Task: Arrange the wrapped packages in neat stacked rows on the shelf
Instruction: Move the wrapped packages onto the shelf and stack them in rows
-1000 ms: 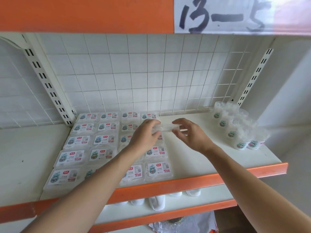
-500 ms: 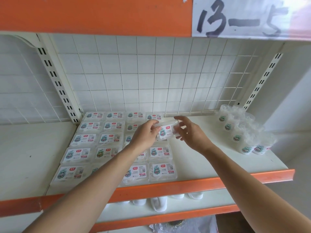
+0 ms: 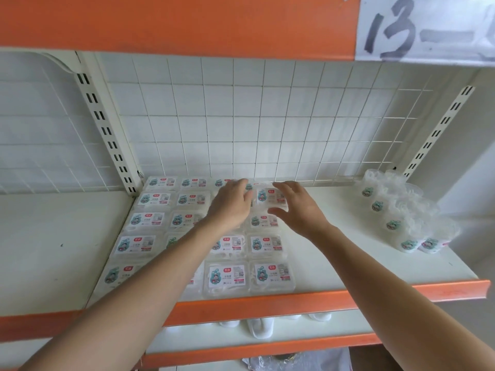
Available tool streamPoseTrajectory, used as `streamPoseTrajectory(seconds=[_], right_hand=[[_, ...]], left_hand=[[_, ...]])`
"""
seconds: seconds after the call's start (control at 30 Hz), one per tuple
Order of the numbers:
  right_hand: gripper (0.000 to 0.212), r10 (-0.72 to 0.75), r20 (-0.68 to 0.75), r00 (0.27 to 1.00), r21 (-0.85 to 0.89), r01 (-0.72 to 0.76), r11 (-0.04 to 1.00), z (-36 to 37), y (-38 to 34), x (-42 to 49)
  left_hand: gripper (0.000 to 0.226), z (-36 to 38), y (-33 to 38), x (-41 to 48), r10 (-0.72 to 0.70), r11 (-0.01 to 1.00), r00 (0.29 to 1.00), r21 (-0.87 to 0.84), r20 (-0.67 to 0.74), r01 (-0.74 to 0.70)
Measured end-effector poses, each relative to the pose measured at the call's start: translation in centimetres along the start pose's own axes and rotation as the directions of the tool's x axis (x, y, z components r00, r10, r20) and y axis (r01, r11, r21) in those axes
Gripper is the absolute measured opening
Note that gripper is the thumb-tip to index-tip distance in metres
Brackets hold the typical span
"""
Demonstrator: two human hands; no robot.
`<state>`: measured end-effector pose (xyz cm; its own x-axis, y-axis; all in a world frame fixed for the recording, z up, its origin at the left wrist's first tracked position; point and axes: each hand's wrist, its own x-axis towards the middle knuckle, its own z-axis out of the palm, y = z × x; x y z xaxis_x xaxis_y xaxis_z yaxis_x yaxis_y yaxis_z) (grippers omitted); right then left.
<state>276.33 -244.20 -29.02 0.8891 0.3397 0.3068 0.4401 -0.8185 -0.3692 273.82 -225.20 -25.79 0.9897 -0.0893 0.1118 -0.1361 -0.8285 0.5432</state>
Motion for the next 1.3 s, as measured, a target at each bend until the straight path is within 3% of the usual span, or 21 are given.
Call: streamPoseTrajectory(seconds=[0.13, 0.3, 0.7, 1.3], right_hand=[[0.067, 0.108, 0.086, 0.990, -0.029, -0.106, 0.994, 1.0, -0.3, 2.4], [0.063, 0.185, 0.179, 0.966, -0.051, -0.179, 0.983, 2.1, -1.3, 5.4], [0.048, 0.246, 0.195, 0.949, -0.120, -0.226, 0.967, 3.2, -2.0, 5.7], [0.046, 0.291, 0.183, 0.939, -0.149, -0.266, 0.952, 3.9, -3.2, 5.7]], left_hand=[[0.040, -0.5, -2.2, 1.1, 0.077, 0.932, 0.995, 0.350, 0.057, -0.092], [0.053, -0.5, -4.9, 2.7, -0.038, 0.873, 0.987, 0.486, 0.154, -0.043], [0.058, -0.2, -6.0, 2.4, -0.136, 0.877, 0.965, 0.480, 0.226, 0.011], [0.059, -0.8, -6.3, 1.8, -0.088, 0.892, 0.962, 0.451, 0.257, -0.039]])
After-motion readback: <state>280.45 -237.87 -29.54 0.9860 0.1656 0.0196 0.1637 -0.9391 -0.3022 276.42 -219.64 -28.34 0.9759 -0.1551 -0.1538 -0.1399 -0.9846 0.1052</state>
